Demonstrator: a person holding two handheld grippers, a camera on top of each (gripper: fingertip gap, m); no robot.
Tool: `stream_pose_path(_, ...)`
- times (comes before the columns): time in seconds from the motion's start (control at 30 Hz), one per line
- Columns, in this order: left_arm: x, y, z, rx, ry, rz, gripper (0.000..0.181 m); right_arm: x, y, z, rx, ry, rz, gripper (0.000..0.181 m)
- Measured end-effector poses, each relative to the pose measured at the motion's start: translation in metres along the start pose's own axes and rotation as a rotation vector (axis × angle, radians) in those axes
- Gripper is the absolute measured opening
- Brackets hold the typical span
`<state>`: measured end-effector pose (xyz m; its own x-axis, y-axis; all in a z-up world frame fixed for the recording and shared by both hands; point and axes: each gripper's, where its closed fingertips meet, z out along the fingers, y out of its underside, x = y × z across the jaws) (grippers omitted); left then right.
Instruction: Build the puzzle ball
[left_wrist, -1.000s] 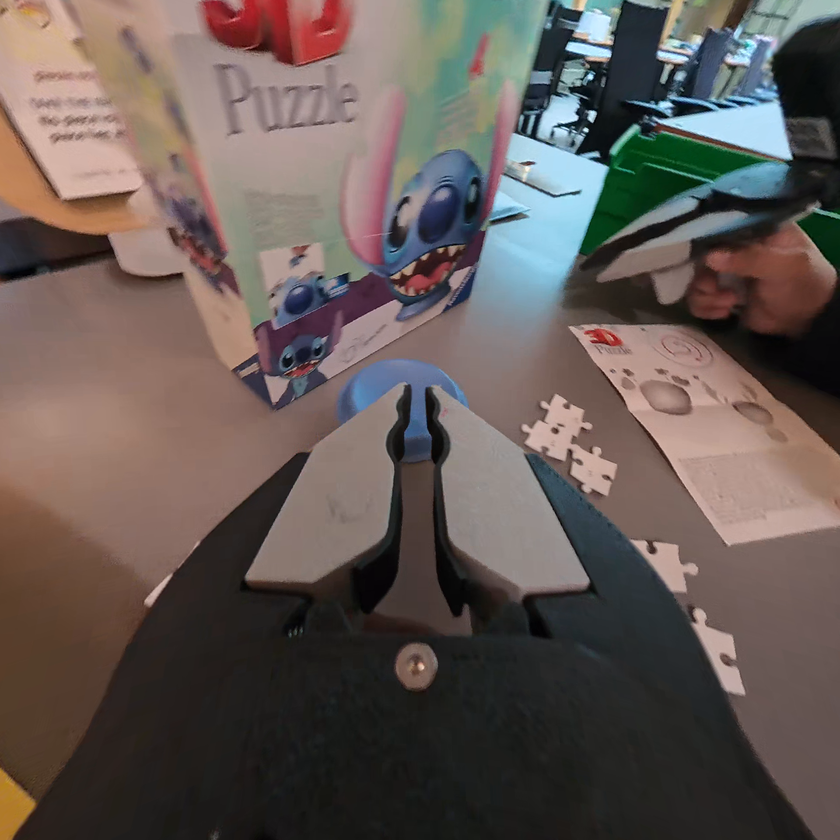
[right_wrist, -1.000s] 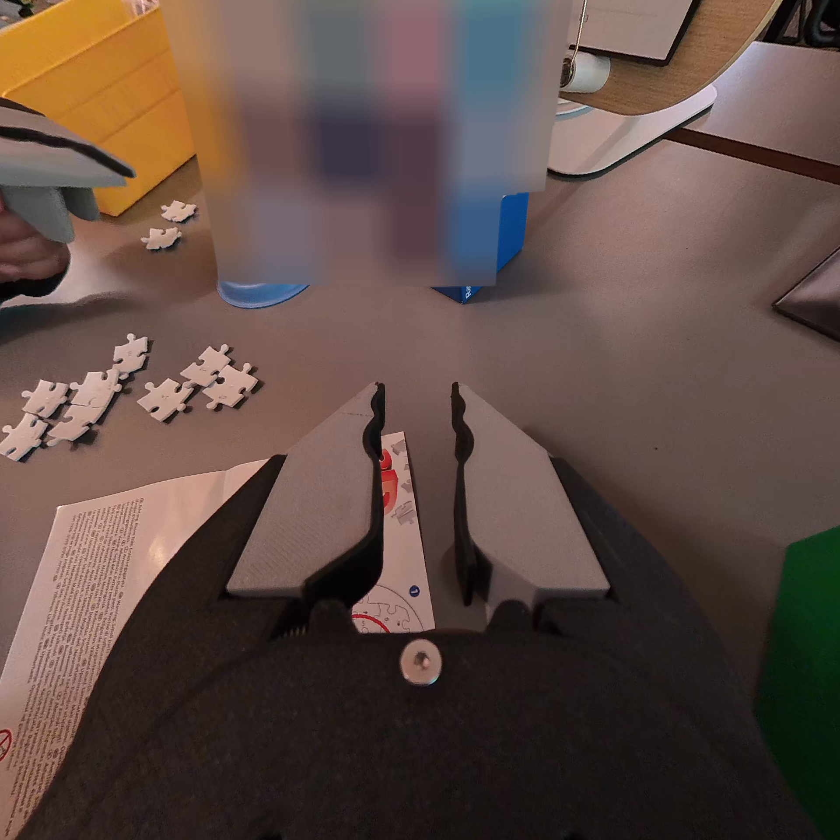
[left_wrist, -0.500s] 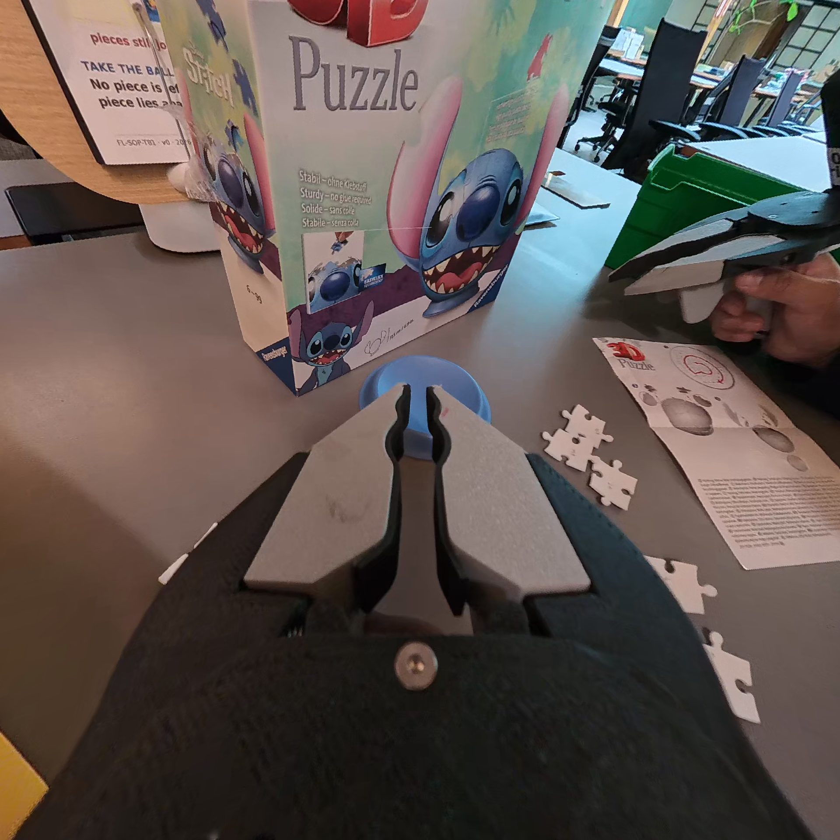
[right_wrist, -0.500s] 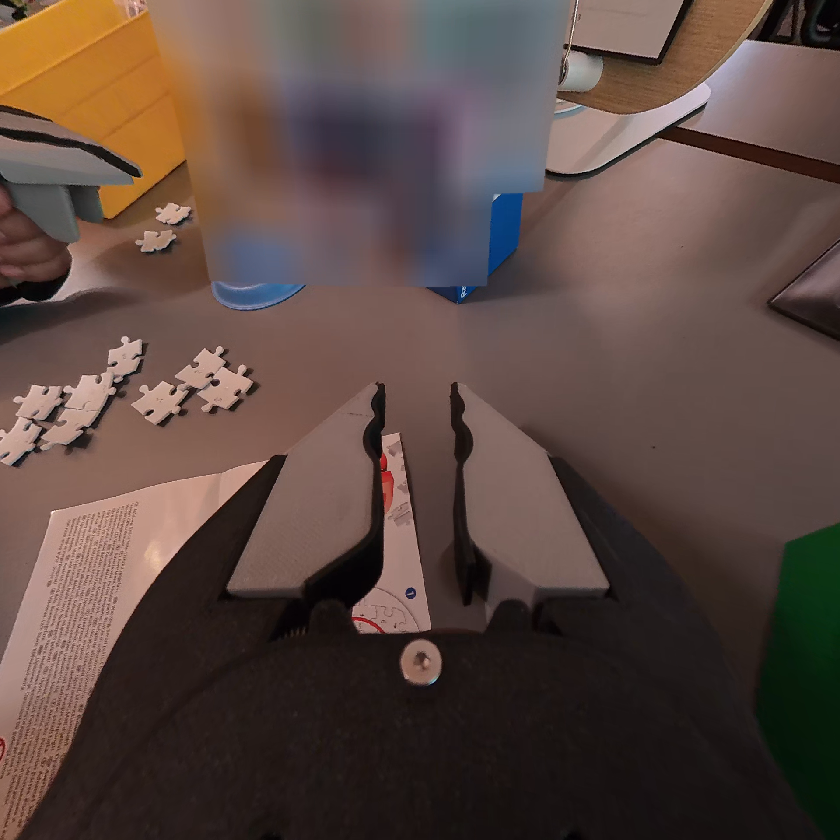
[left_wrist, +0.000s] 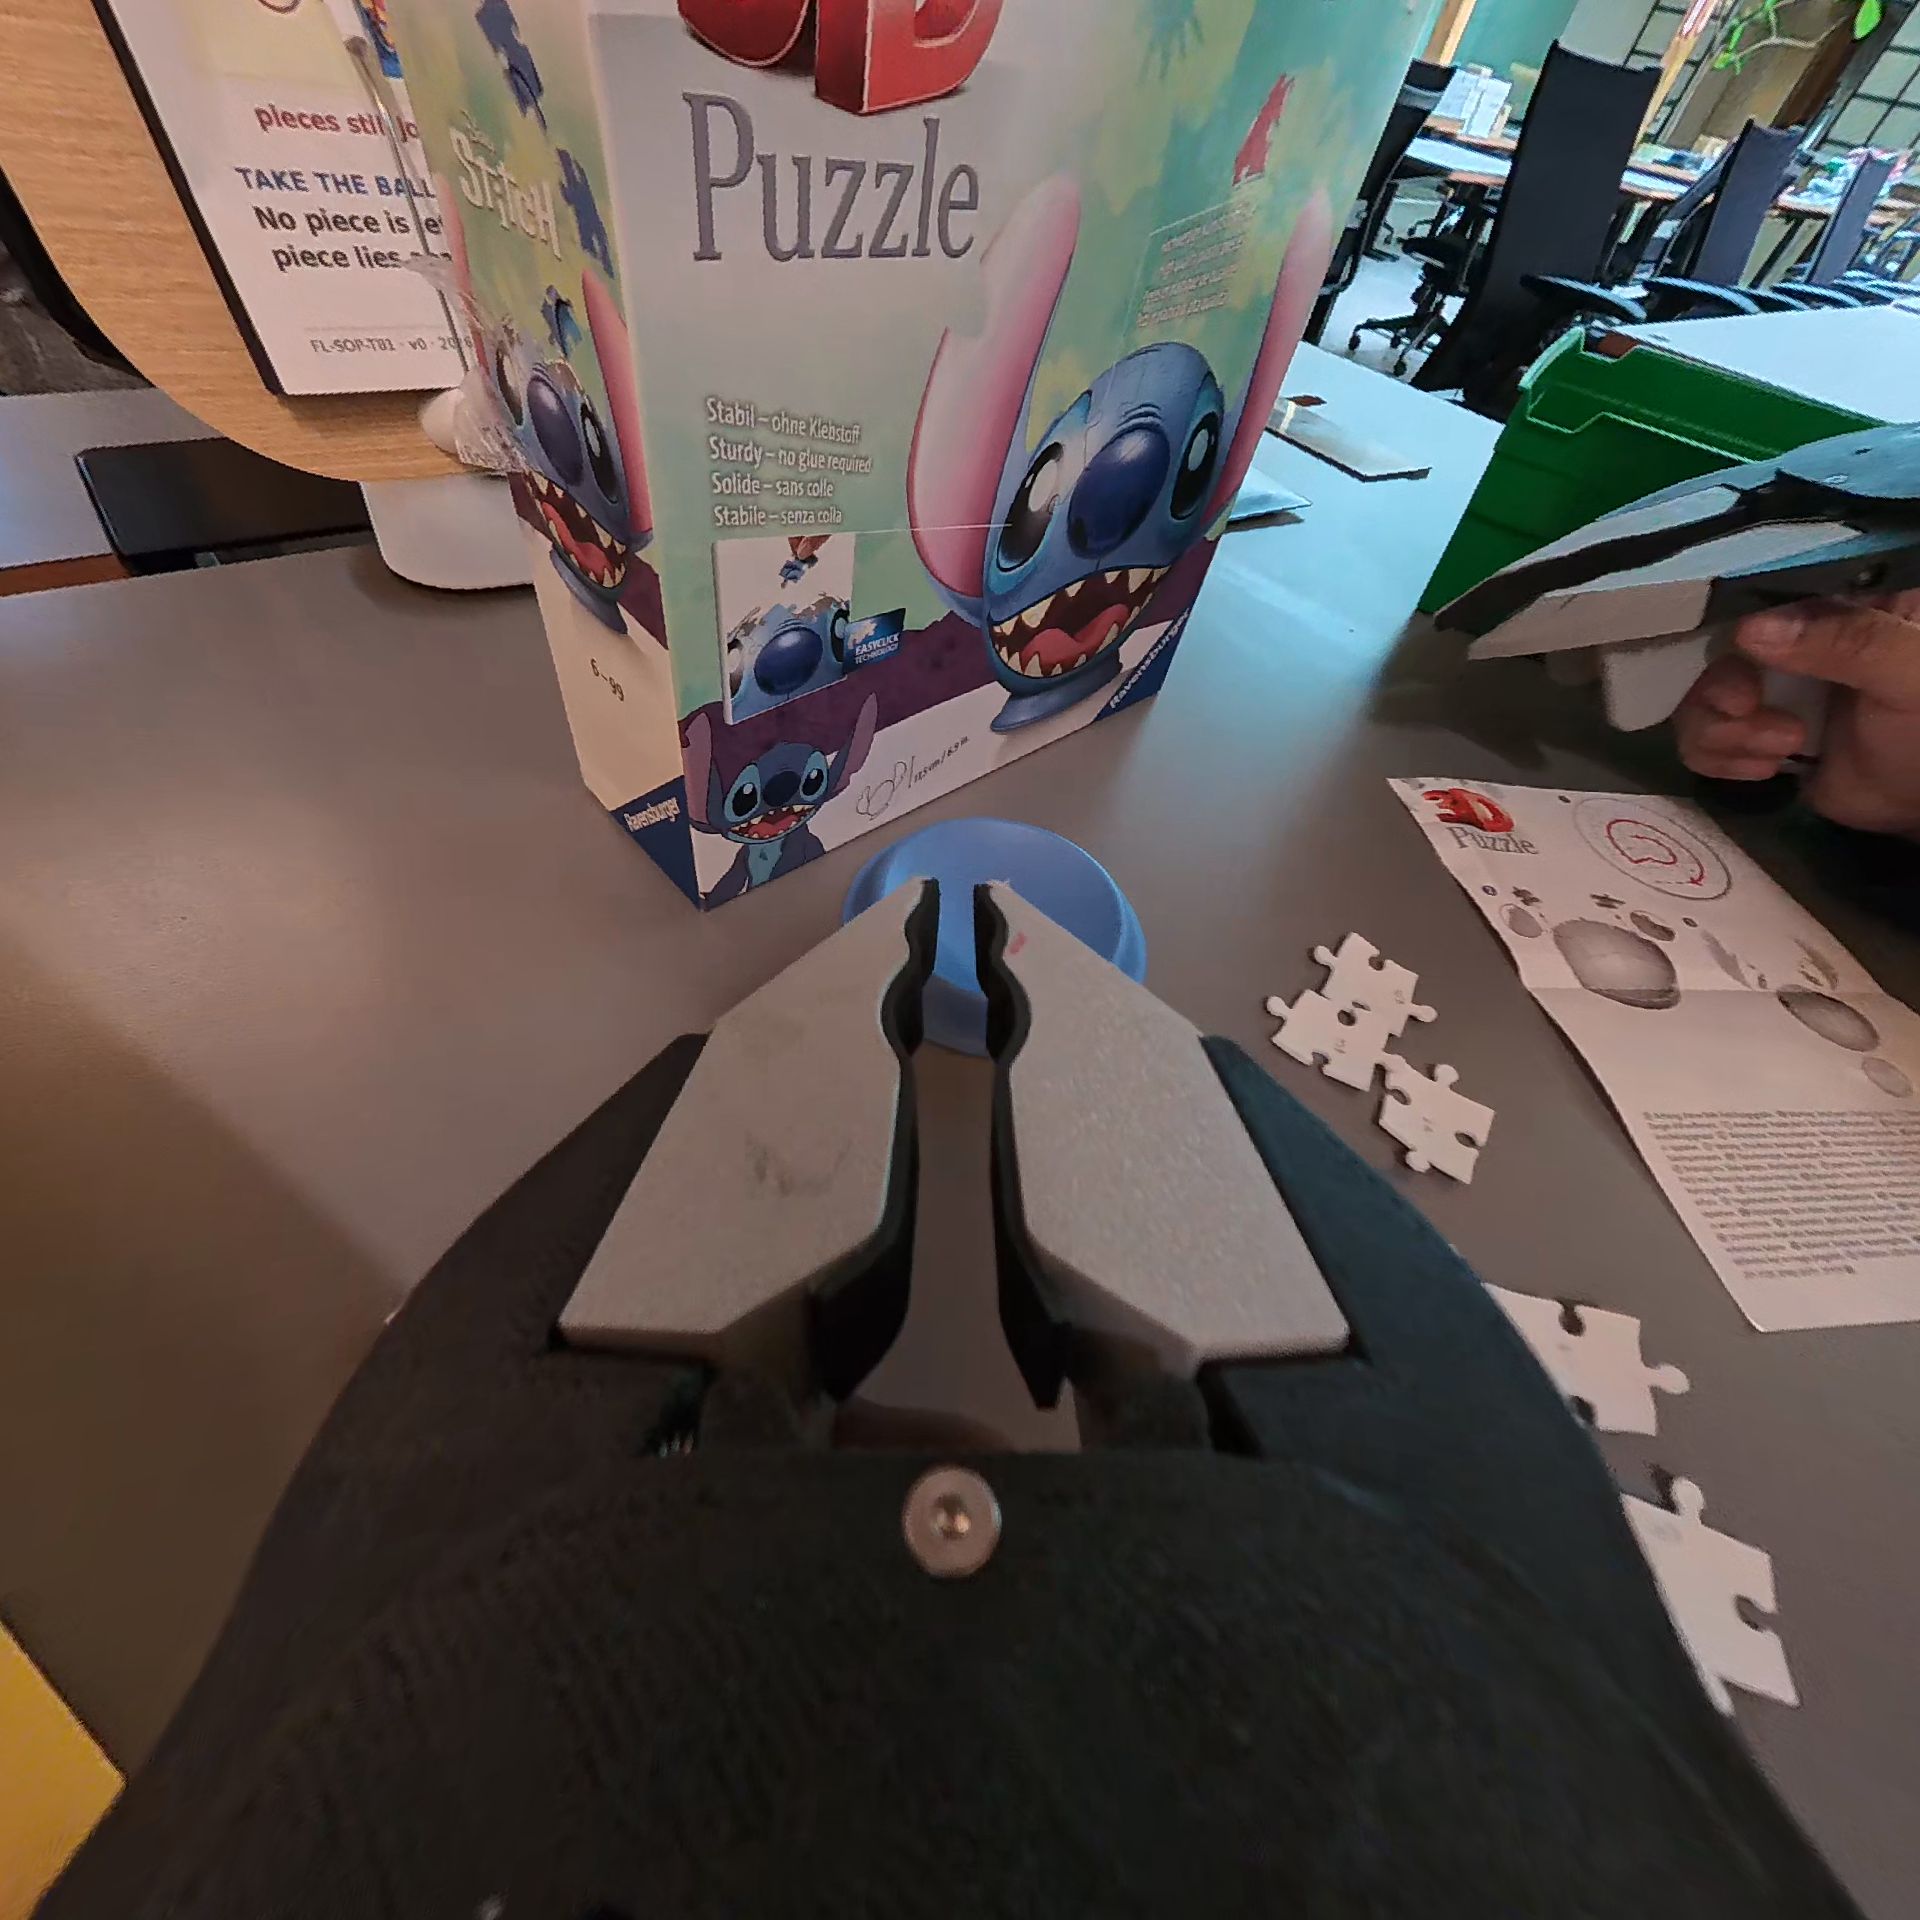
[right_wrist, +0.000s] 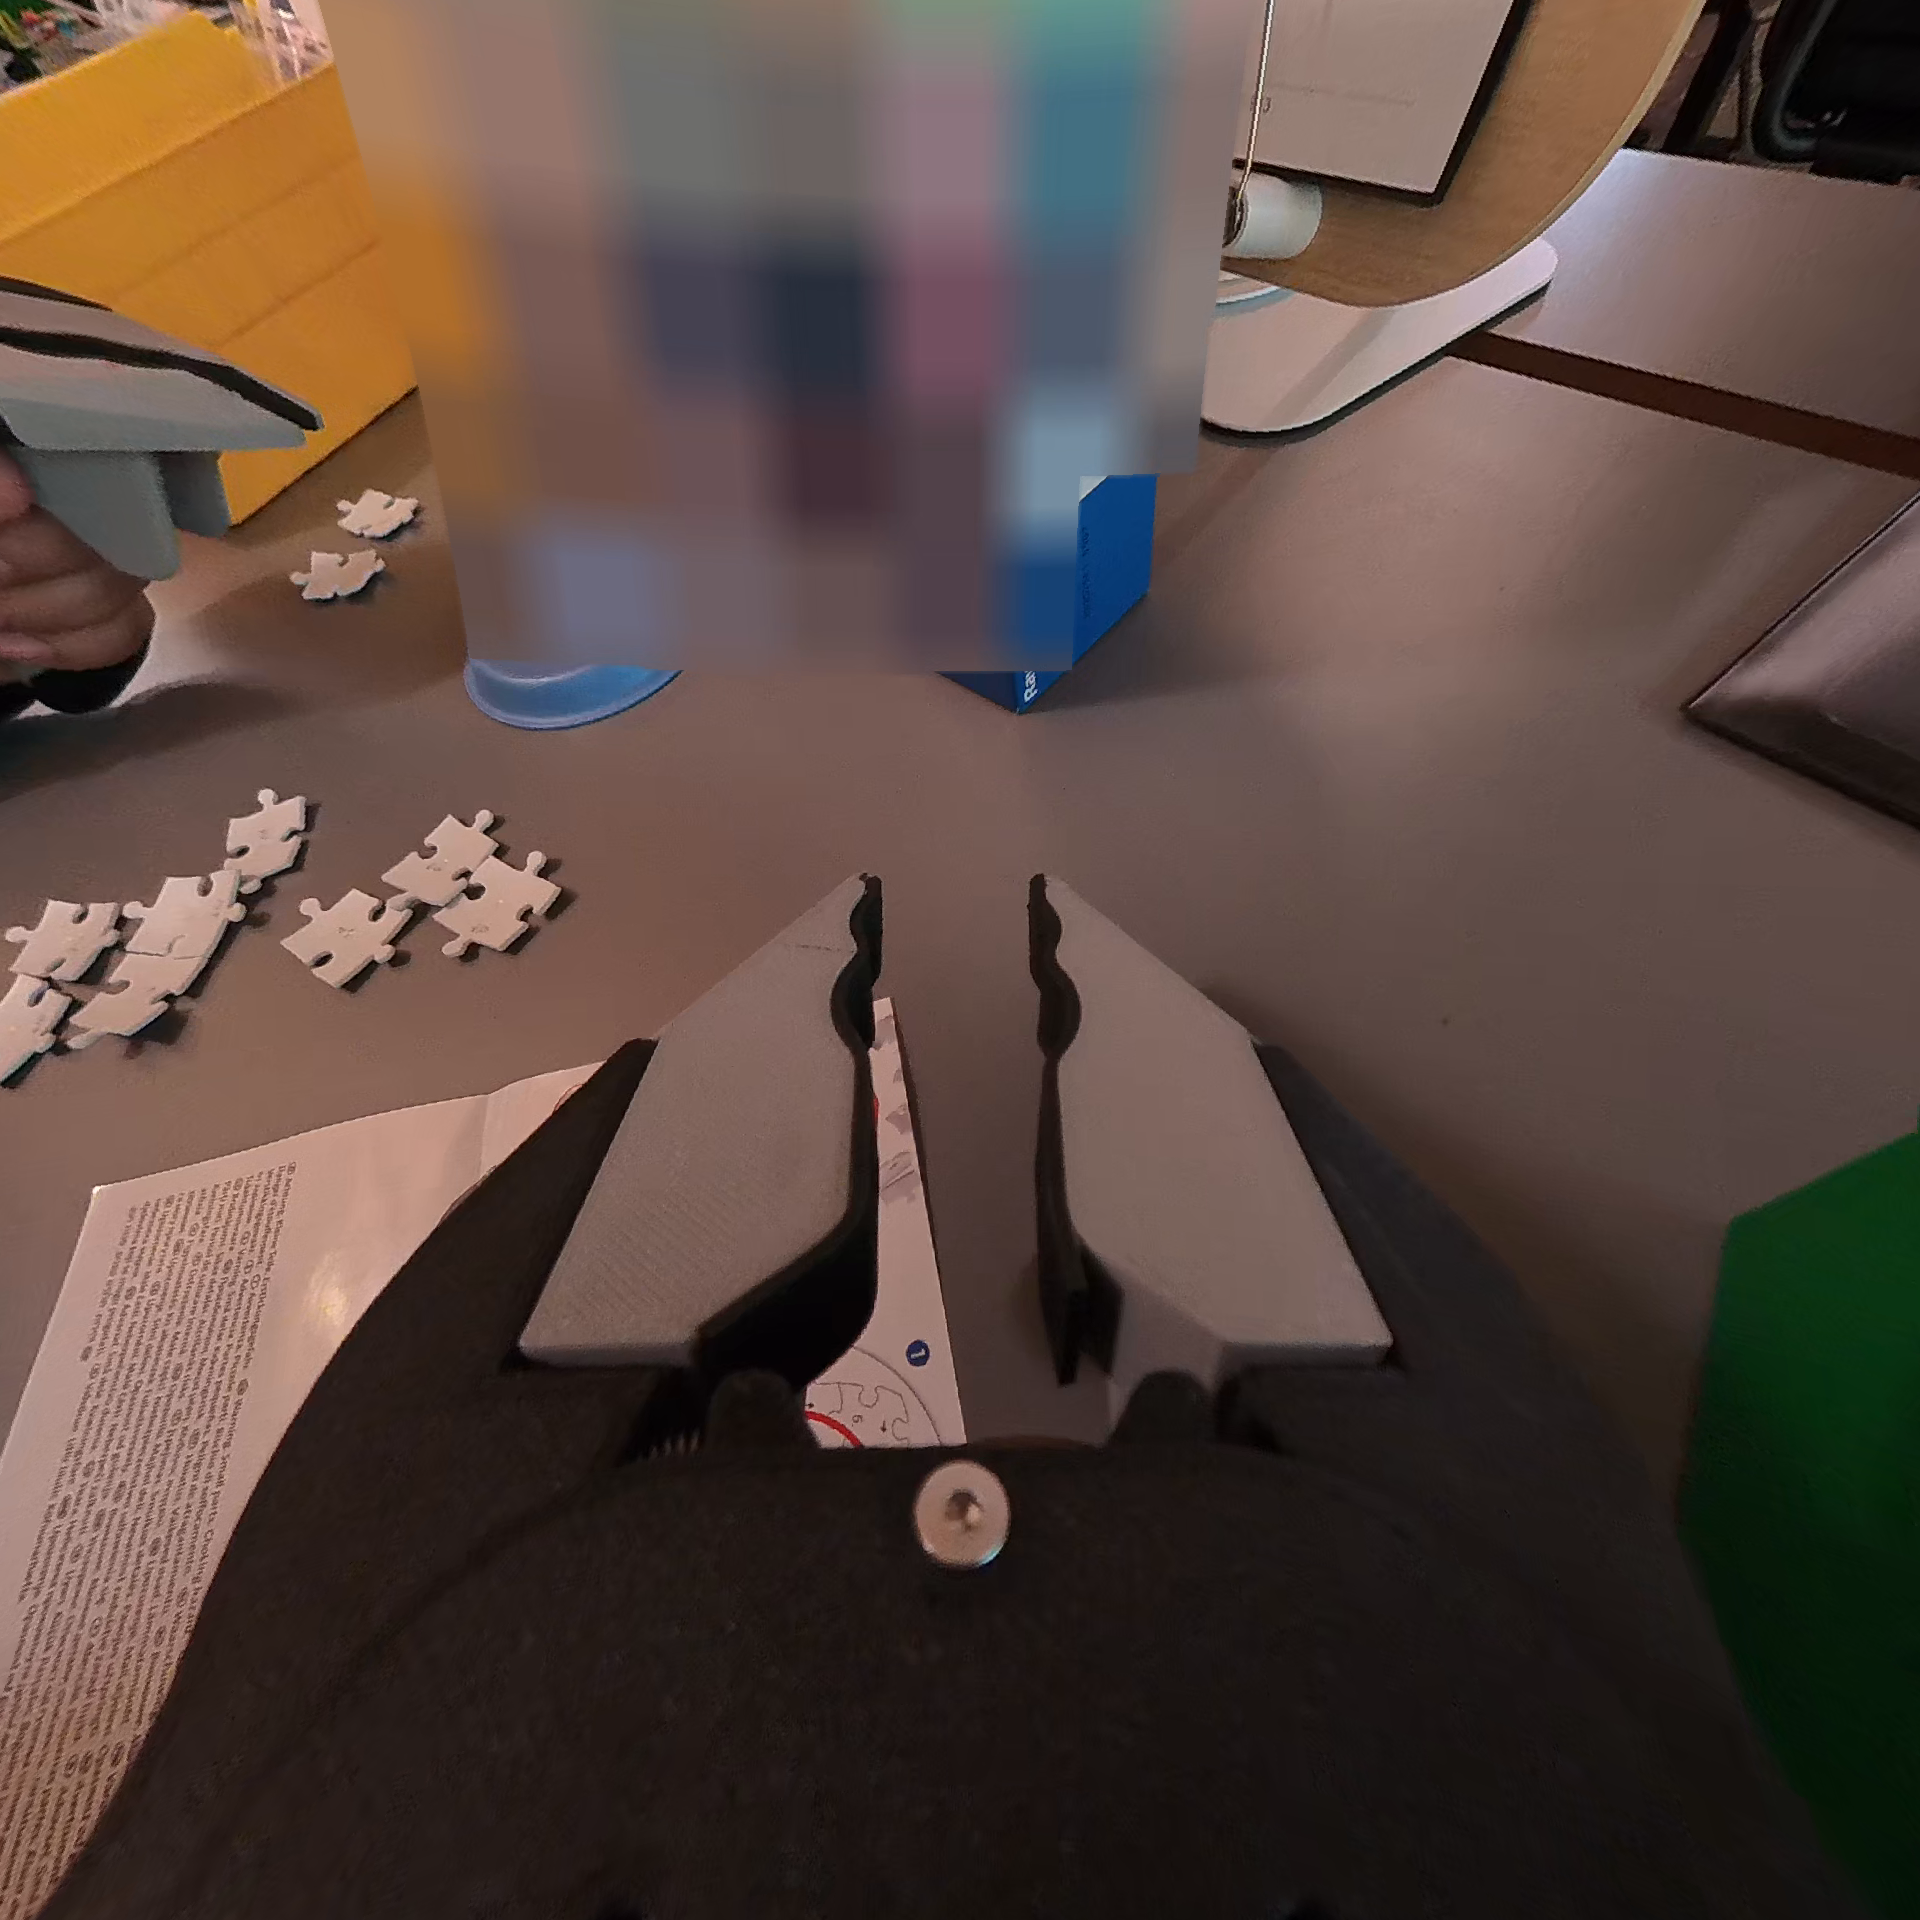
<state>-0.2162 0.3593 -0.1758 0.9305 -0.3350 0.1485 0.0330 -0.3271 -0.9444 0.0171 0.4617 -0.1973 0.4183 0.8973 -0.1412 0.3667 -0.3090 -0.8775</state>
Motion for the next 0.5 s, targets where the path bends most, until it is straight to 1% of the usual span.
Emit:
stream_pose_path(0.17, -0.005, 0.0, 0.001, 0.007, -0.045, 0.032, 0.004, 0.0, -0.002, -0.001, 0.012, 0.002, 0.0, 0.025)
stream_pose_path(0.33, -0.004, -0.002, 0.006, 0.024, -0.055, 0.059, 0.004, -0.001, -0.002, 0.0, 0.01, 0.008, -0.017, 0.025)
stream_pose_path(0.43, 0.001, -0.011, 0.011, 0.078, -0.023, 0.116, 0.003, 0.0, -0.002, -0.001, 0.017, 0.013, -0.017, 0.024)
stream_pose_path(0.5, 0.005, -0.01, 0.017, 0.058, 0.015, 0.132, 0.005, 0.002, -0.002, 0.0, 0.022, 0.016, -0.015, 0.024)
